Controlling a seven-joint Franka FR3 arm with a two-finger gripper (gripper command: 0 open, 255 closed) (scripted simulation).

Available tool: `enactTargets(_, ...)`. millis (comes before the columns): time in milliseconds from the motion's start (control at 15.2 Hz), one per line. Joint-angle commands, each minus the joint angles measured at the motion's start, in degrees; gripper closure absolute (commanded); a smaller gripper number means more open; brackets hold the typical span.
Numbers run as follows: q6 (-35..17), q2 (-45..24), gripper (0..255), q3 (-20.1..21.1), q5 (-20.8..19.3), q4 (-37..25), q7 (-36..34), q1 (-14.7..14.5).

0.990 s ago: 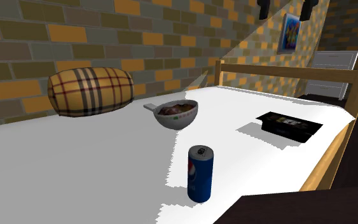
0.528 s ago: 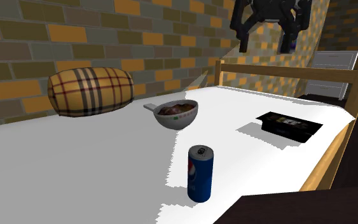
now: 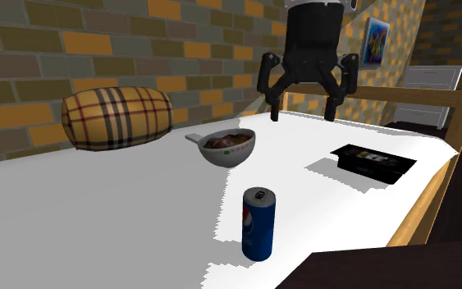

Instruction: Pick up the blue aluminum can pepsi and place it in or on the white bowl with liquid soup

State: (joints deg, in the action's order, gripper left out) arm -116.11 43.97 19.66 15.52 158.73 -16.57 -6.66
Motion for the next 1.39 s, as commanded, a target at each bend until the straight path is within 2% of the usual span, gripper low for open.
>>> enactTargets(0, -3.65, -1.9, 0, 2.65, 1.89, 1.54, -2.19, -1.25)
enactTargets(462, -17.96, -12.9, 0, 12.69, 7.29, 4.47, -10.0, -4.38)
enactTargets(990, -27.87, -20.89, 0, 15.98, 7.56, 6.42, -10.96, -3.11)
enactTargets(1320, -27.87, -20.9, 0, 15.97, 7.56, 6.42, -10.97, -3.12)
